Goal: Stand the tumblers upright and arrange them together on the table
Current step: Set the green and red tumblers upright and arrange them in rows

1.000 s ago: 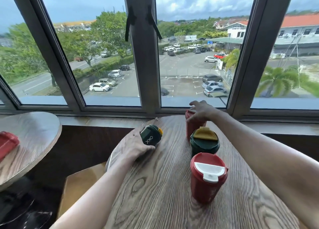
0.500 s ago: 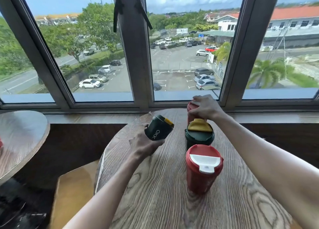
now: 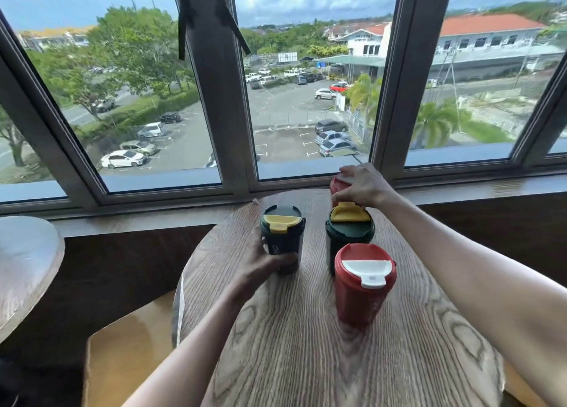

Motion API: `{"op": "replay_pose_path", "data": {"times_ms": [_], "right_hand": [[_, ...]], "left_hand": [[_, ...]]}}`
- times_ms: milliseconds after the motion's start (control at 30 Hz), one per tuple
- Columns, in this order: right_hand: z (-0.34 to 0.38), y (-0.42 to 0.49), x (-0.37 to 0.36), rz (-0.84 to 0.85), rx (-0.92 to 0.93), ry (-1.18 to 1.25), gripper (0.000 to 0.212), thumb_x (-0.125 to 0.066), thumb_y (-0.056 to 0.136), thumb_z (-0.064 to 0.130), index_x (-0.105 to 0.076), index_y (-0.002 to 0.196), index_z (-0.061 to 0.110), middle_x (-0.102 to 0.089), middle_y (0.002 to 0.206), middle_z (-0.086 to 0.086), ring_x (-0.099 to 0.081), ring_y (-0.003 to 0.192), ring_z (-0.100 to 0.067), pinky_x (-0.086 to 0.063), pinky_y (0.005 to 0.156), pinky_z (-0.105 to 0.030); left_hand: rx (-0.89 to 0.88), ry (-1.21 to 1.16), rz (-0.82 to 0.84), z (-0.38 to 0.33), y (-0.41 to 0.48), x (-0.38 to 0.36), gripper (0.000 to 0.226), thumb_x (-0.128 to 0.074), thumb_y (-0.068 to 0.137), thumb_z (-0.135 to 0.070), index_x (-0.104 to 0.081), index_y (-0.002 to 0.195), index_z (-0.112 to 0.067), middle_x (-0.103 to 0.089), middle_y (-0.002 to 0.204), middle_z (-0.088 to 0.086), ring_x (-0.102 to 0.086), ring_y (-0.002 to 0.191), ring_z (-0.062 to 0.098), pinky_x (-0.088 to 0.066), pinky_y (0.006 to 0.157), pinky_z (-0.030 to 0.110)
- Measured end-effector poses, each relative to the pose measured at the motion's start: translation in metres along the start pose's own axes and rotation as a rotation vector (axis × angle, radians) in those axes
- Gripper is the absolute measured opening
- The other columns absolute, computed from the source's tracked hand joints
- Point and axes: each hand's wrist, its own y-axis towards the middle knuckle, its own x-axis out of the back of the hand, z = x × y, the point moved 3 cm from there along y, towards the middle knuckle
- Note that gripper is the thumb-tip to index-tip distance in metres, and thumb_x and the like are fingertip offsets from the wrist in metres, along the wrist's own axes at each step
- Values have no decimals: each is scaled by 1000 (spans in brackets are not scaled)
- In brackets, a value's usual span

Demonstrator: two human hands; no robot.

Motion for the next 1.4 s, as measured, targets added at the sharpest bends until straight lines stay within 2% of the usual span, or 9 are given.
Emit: {"op": "replay_pose_path", "data": {"times_ms": [133,300,533,733,833,967,1133,1300,1400], "right_hand": [[-3,2,-5,21,-27,-25,94,-86,55,48,-51,139,22,-45,139,-17,-46,127,-37,-41,109,-44],[-2,9,-4,107,-47,-54,88,-83,64,49,-47,140,25,-36,139,-16,-44,128,-38,-40,109,-47],[-10,19,-1,84,-41,211,44,-58,93,25,-56,135,15,-48,143,-15,-49,125,-30,-44,102,-37],[-28,11,-9,71,-125,517,60,-63,89,15,-38,143,10,-49,138,-15,-54,117,-30,-46,87,-35],[-28,11,-11,55,-122,564,59,-62,90,12,-38,143,8,-48,138,-16,-53,113,-26,-45,82,-32],[-28,9,-13,47,-118,602,57,-60,91,11,-38,144,8,-49,136,-16,-52,108,-23,-44,75,-28],[-31,8,-15,39,-103,628,57,-60,91,11,-39,144,10,-48,137,-15,-51,110,-23,-42,87,-31],[-31,9,-16,45,-106,660,56,-60,90,11,-40,143,12,-49,136,-16,-53,110,-24,-44,85,-31],[-32,9,-16,49,-103,672,56,-60,90,12,-41,143,13,-49,135,-16,-54,109,-25,-46,80,-28]], "left_hand": [[-73,116,-173,-4,-10,-10,83,-95,58,-30,-41,121,-25,-51,112,-7,-53,99,1,-44,70,11],[-71,241,-336,-1,-15,-18,77,-91,58,-34,-41,115,-23,-56,104,-4,-57,90,13,-51,76,34],[-31,43,21,-2,-8,-16,86,-87,62,-23,-35,130,-15,-57,114,0,-61,98,4,-53,72,15],[-61,143,-212,1,-9,-26,78,-91,51,-43,-42,112,-36,-56,112,0,-59,103,12,-55,83,36],[-68,79,-88,-4,-7,-26,69,-89,63,-22,-43,115,-25,-61,103,0,-63,89,7,-56,72,23],[-61,111,-18,-1,-4,-23,87,-87,55,-36,-37,124,-19,-57,110,-6,-59,101,7,-53,83,29],[-62,69,11,-2,0,-26,81,-87,68,0,-37,131,-12,-61,112,0,-65,90,0,-53,68,13],[-57,33,99,-1,6,-19,92,-88,60,-12,-36,136,-17,-57,125,6,-63,93,-9,-53,72,10],[-74,74,18,2,7,-26,97,-94,57,-19,-37,136,-20,-59,124,4,-62,109,11,-54,79,16]]}}
